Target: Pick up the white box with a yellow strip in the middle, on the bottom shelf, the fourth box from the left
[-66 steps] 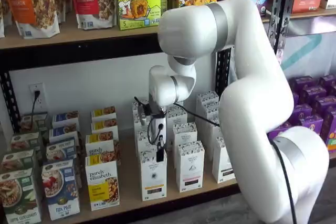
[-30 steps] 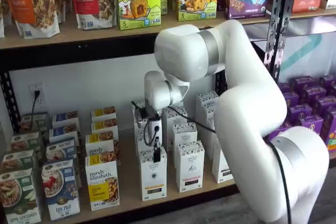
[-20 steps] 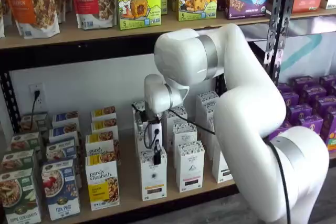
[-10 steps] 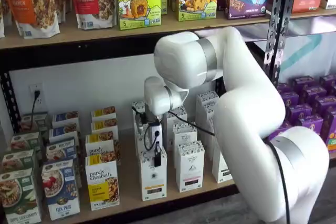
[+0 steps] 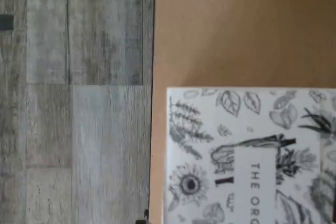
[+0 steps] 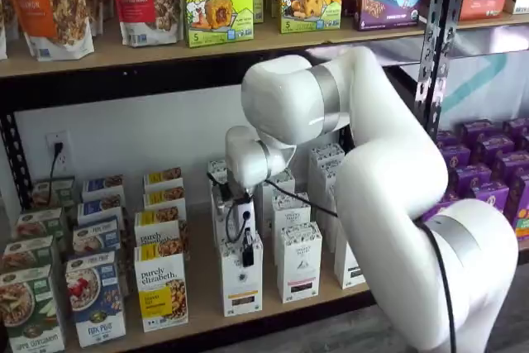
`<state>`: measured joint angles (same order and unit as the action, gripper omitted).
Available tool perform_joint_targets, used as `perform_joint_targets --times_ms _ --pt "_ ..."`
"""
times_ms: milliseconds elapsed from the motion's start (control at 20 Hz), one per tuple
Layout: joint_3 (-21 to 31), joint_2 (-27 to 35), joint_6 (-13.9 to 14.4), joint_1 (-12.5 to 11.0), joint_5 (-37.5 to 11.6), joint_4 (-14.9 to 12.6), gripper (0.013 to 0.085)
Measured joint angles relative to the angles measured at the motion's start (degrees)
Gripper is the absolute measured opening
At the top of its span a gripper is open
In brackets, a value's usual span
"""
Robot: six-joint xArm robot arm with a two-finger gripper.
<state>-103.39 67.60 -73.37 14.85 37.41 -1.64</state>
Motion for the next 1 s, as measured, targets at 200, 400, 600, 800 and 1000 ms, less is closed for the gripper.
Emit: perform_joint_targets --times_ms 200,400,600,800,1000 --pt "-0.6 0.9 0.1 0.3 -0.5 0.2 0.085" --pt "-0.5 1.1 -0.1 0.2 -1.2 0.3 0.085" --pt "0.5 0.5 -0.4 -0.2 -2.1 0.4 0.085" --pt "1.5 -0.1 -0.9 -0.5 -2.4 0.4 0.085" --pt "2.0 -0.4 -1.2 -0.6 -2.3 0.7 0.077"
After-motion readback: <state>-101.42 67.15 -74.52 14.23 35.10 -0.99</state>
